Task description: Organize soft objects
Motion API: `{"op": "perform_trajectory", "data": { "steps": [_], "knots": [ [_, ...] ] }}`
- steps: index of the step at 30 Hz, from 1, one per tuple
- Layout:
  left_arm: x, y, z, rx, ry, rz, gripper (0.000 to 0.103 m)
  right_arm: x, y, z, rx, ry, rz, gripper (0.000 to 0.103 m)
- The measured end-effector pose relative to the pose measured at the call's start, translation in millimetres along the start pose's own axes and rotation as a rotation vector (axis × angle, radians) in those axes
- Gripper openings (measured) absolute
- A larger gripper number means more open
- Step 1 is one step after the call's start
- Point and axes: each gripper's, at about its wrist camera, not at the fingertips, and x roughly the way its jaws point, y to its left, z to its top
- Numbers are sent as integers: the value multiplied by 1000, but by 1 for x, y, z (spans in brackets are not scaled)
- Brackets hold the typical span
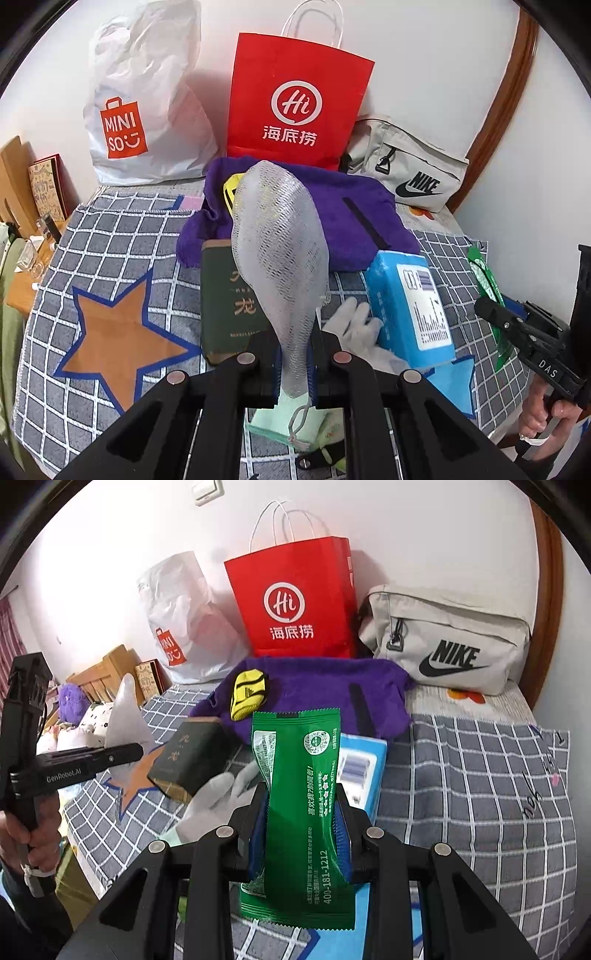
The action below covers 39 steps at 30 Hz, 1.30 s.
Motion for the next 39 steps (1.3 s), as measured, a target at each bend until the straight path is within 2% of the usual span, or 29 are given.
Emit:
{"op": "perform_trajectory", "data": {
  "steps": [23, 25, 35, 39],
  "knots": [
    [47, 17, 61, -29, 24, 26, 11, 52, -18, 65, 0, 0, -15, 32],
    [52, 21, 66, -52, 37, 8, 11, 58, -21, 70, -1, -2, -16, 32],
    [87, 26, 89, -58, 73, 18, 11, 102, -45, 102, 2, 24, -22, 32],
    [104, 22, 101, -51, 95, 0, 11, 121, -53, 110, 4, 42, -17, 32]
  ]
}}
